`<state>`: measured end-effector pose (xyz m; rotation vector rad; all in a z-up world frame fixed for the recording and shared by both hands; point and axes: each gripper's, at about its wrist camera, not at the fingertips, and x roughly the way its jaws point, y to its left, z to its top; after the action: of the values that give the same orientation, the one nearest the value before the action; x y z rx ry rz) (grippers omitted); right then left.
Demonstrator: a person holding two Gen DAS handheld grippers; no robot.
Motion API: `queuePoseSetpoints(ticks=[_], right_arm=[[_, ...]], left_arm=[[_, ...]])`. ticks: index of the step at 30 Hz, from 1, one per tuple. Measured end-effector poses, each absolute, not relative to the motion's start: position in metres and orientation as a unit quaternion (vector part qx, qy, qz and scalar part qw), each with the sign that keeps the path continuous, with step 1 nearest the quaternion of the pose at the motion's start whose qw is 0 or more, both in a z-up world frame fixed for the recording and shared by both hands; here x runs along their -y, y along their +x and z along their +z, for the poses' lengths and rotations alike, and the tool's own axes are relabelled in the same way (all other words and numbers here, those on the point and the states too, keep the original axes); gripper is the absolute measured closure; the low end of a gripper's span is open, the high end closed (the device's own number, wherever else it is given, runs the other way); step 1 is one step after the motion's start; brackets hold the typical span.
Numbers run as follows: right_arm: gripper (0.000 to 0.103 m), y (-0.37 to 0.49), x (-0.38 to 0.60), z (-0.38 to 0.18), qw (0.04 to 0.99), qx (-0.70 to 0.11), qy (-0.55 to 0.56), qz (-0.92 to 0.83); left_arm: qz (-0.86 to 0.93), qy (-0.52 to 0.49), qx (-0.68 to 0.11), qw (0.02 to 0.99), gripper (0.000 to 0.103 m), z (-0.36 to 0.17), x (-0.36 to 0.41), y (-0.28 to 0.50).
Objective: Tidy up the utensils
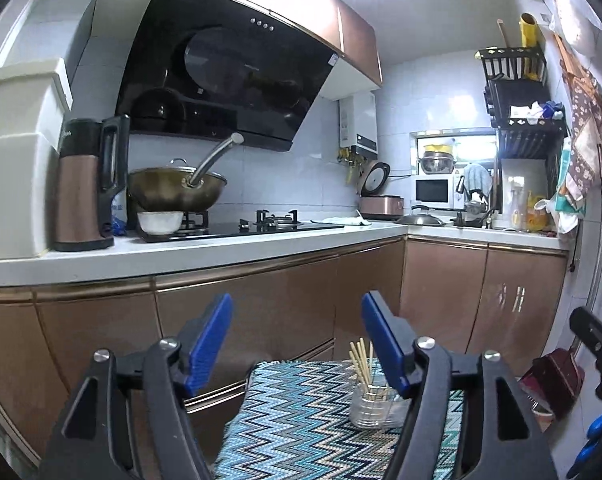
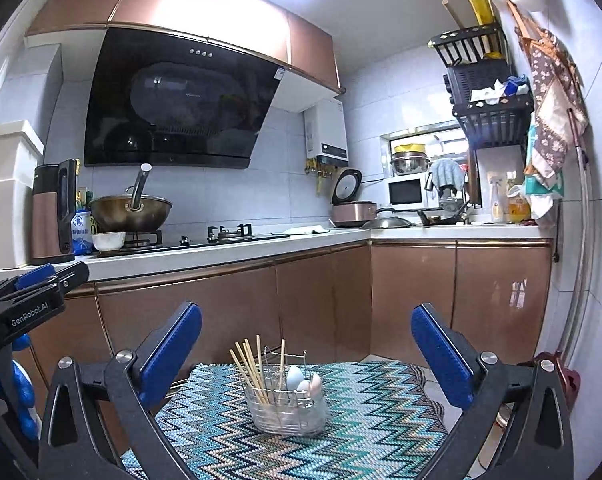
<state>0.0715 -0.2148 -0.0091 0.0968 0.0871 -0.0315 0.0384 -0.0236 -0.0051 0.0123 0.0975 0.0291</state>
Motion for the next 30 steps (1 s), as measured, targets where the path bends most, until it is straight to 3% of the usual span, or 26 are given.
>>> queuePoseSetpoints(ticks=[30], right_arm=[[0.000, 0.048, 0.216, -0.011, 0.997, -0.062, 0.027, -0.026]], left_arm=[[0.030, 0.021, -0.063, 0.997, 0.028, -0.007, 0.015, 0.012]])
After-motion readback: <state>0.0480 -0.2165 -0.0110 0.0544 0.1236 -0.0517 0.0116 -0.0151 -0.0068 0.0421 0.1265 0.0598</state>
